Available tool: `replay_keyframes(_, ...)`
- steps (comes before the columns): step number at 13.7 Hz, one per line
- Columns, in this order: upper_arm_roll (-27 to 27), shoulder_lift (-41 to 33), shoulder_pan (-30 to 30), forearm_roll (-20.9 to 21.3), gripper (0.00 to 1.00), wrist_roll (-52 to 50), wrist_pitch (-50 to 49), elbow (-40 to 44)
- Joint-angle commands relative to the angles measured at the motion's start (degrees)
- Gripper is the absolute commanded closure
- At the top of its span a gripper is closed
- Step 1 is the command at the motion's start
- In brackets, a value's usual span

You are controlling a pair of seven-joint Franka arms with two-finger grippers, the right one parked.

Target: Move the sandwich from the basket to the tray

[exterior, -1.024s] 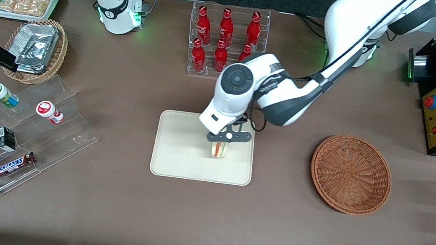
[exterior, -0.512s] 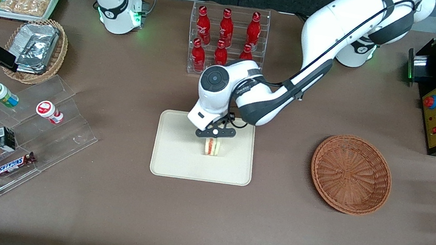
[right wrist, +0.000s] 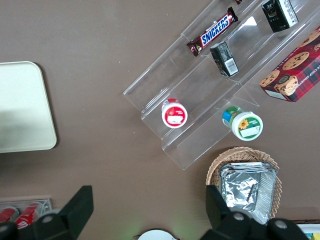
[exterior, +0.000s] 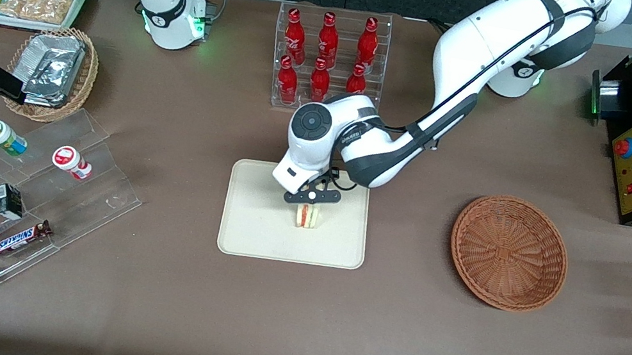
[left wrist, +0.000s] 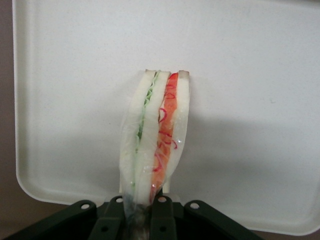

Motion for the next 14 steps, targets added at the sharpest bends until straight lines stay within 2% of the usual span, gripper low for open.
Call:
replay_keyframes(1, 0.75, 1.09, -0.72, 1.07, 0.75, -1.71, -0.18, 1.86)
replay_keyframes(2, 0.75, 1.09, -0.72, 1.07, 0.45, -1.37, -0.18, 1.95)
replay_keyframes(4, 0.92, 0.57, -0.63, 1.24, 0.07, -1.19, -0.35, 2.13)
replay_keyframes(5, 0.92, 0.04, -0.46, 1.07, 0.01, -1.19, -0.7, 2.39)
replay_keyframes(10, 1.19, -8.13, 0.86, 0.72, 0.01, -1.98, -10.78, 5.28)
replay_keyframes(14, 0.92, -14.97, 7.52, -0.5, 0.01, -3.03, -18.53, 7.67)
